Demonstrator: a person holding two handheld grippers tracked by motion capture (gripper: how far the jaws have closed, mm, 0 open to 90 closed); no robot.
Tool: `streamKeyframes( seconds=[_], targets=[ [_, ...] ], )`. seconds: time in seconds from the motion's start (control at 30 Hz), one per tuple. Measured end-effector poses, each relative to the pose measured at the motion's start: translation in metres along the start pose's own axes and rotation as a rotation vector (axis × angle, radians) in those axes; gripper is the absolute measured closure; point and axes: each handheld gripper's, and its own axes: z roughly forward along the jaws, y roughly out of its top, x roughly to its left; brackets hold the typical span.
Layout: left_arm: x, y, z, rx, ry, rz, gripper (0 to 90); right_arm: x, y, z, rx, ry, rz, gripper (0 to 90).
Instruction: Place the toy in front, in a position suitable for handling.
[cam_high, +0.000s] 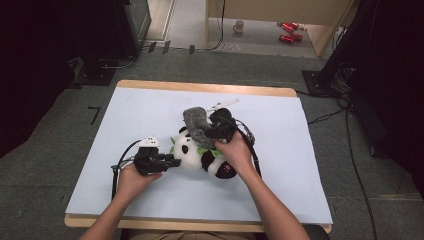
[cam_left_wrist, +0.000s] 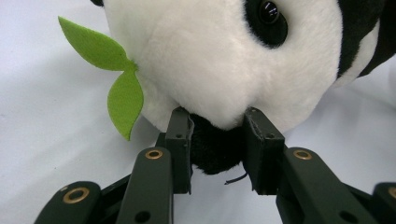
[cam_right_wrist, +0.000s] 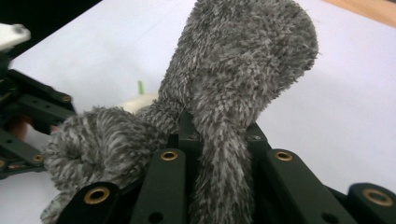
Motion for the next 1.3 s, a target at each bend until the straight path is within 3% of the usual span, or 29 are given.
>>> streamKeyframes(
  seconds=[0.17, 0.43, 0.6, 0.8, 0.87, 0.97, 1.07, 1.3],
  targets=[
    [0.000, -0.005, 0.000, -0.042, -0.008, 0.008, 66.5, -0.011, -0.003, -0.004, 0.021, -0.060, 0.012, 77.3],
    [-0.005, -0.007, 0.001, -0.066, 0.024, 0.032, 66.3, -0.015, -0.006, -0.010, 0.019, -0.101, -0.002, 77.2],
    [-0.006, -0.006, 0.002, -0.064, 0.020, 0.008, 66.0, -0.020, -0.008, -0.019, -0.002, -0.120, 0.026, 77.5],
    [-0.004, -0.003, 0.003, -0.036, 0.014, 0.002, 65.4, -0.022, -0.009, -0.033, -0.038, -0.185, 0.013, 77.7],
    [-0.005, -0.002, 0.004, -0.029, 0.023, 0.022, 65.2, -0.023, -0.009, -0.039, -0.054, -0.179, 0.035, 77.9],
    [-0.004, -0.002, 0.005, -0.025, 0.023, 0.013, 64.6, -0.024, -0.007, -0.050, -0.093, -0.148, 0.063, 78.0],
    [-0.004, -0.002, 0.006, -0.028, 0.025, 0.018, 64.3, -0.021, -0.003, -0.059, -0.136, -0.094, 0.089, 78.0],
    [-0.006, -0.002, 0.007, -0.045, 0.043, 0.025, 63.9, -0.008, 0.007, -0.056, -0.163, -0.022, 0.068, 78.0]
  ],
)
